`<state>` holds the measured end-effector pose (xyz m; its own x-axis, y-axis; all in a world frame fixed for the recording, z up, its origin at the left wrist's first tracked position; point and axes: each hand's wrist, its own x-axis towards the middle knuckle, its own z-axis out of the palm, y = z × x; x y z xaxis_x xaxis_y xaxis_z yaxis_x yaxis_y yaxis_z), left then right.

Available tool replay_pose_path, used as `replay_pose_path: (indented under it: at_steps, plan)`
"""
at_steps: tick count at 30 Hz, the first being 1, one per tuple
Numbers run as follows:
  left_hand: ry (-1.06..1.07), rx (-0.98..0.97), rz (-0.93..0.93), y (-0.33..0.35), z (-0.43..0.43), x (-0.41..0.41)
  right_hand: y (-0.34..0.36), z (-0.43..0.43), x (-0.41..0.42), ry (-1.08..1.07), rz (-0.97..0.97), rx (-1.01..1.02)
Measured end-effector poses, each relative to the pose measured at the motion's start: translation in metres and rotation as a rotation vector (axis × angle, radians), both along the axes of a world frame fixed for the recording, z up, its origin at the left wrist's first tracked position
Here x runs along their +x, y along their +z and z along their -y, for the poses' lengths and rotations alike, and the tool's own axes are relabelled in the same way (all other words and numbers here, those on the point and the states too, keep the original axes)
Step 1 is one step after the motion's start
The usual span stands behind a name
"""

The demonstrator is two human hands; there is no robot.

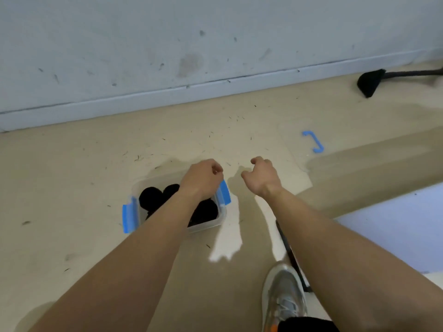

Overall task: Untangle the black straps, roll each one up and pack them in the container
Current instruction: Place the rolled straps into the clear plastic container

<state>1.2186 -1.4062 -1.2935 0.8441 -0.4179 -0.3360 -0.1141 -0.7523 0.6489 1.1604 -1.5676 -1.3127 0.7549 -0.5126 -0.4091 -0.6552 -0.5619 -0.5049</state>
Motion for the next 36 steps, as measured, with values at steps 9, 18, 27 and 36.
replay_pose_path:
  at_steps: [9, 18, 27, 36]
  plan:
    - [0.016, -0.210, -0.005, -0.055, 0.102, 0.042, -0.098, 0.110, 0.052, -0.417, -0.132, -0.264]
    - [0.046, -0.229, 0.046, -0.077, 0.109, 0.057, -0.128, 0.112, 0.057, -0.326, -0.138, -0.312]
    - [0.120, -0.134, 0.113, -0.013, 0.034, 0.025, -0.044, 0.040, 0.031, -0.076, 0.019, -0.372]
    - [0.292, 0.009, 0.150, 0.086, -0.067, -0.018, 0.115, -0.013, 0.002, 0.083, 0.384, -0.083]
